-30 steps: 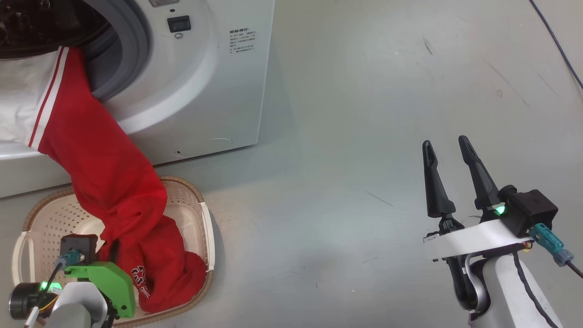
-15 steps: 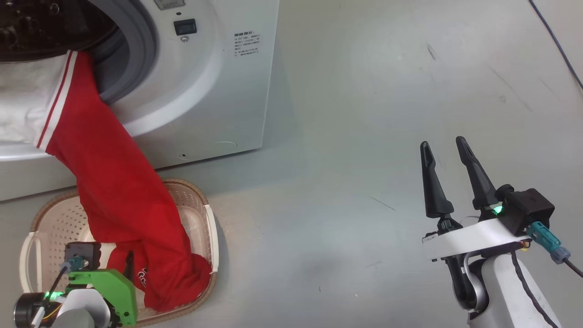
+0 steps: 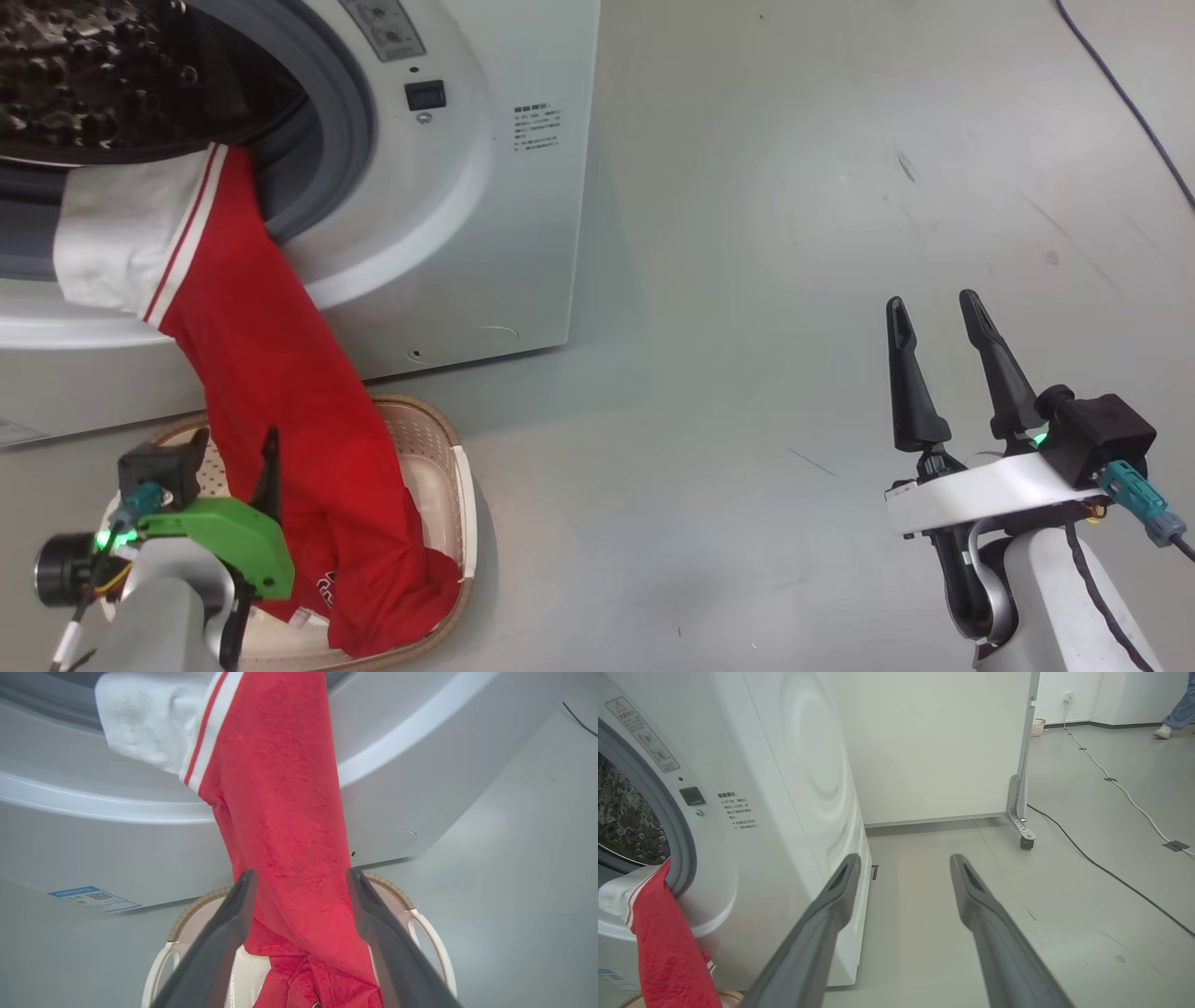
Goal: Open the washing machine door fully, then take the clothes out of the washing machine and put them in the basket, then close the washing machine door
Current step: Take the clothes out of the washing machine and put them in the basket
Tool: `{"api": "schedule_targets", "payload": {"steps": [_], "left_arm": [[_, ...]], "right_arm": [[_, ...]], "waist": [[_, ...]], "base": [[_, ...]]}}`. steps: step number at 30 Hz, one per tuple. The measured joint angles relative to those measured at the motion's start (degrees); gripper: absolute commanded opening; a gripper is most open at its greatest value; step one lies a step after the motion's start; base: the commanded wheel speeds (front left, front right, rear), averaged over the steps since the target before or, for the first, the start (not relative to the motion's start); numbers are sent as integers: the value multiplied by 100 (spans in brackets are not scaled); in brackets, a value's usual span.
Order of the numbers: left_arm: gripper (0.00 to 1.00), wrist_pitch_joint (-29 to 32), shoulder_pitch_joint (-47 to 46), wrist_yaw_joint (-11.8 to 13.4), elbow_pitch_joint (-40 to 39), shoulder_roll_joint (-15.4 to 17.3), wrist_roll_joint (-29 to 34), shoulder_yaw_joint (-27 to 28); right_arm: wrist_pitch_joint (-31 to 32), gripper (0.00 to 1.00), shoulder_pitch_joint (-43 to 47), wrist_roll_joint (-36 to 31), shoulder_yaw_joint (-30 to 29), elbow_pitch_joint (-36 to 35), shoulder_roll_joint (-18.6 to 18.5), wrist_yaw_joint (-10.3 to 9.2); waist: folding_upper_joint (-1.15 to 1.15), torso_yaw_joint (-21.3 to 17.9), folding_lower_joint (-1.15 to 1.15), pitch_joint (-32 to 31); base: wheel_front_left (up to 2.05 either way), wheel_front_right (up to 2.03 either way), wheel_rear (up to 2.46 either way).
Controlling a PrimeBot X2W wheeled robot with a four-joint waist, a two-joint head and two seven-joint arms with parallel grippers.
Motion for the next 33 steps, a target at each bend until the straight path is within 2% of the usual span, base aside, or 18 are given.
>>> {"api": "schedule_targets", "payload": {"steps": [12,19,33], "left_arm": [[100,-111,-138,0,-725,-146,-82,142],[100,-110,-123,1,-1570,-177,-174,367],[100,-111,370,18,-2288,-326,-174,393]], "right_arm": [[0,100,202,-43,-158,19,-74,0],[0,100,244,-44,-168,-23,-74,0],[0,100,346,-55,-110,10,-74,0]], "waist": [[0,320,0,-400],[0,473,0,-566],[0,480,0,-734]], "base": [[0,0,0],[0,0,0],[0,0,0]]}}
